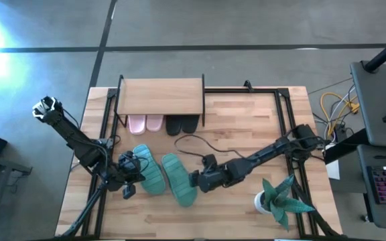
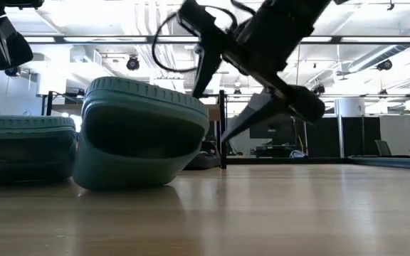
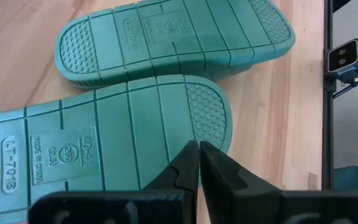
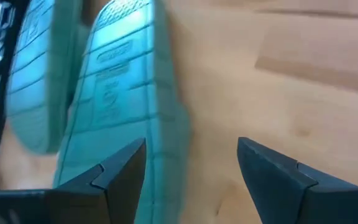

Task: Pick and place slides into the shelf
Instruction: Put the right green slide on the shelf

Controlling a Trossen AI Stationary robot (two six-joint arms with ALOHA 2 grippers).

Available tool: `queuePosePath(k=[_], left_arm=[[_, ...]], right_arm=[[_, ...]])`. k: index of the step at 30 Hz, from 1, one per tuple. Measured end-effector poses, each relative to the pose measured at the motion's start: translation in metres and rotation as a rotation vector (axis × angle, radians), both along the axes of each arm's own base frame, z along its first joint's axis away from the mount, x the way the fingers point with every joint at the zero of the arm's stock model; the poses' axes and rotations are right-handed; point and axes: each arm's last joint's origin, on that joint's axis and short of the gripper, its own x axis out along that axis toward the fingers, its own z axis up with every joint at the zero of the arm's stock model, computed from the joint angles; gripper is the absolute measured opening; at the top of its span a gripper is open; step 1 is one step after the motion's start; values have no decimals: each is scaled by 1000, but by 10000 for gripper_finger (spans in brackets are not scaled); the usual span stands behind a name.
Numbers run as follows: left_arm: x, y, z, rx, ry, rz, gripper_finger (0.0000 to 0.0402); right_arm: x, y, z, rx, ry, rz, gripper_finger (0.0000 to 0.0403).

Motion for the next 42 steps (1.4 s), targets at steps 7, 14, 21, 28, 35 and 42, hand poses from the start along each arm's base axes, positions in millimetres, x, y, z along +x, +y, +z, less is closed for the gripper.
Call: queuePosePath(k=[7,14,21,28,35,42], left_arm=[[0,0,0,-14,3,16,0],[0,0,0,-11,2,13,0],[0,0,0,-9,1,11,0],[0,0,0,-14,2,16,0],[0,0,0,-15,1,16,0],[0,0,0,-15,1,15,0]], right_arm=[[-7,23,7,54,-15,54,244],[-16,40,5,90,-17,62,244],[-4,44,0,106,-110,97,244],[1,46,-15,118,-98,74,244],[1,46,-15,112,-103,74,241],[3,47,-13,105,-121,104,181]])
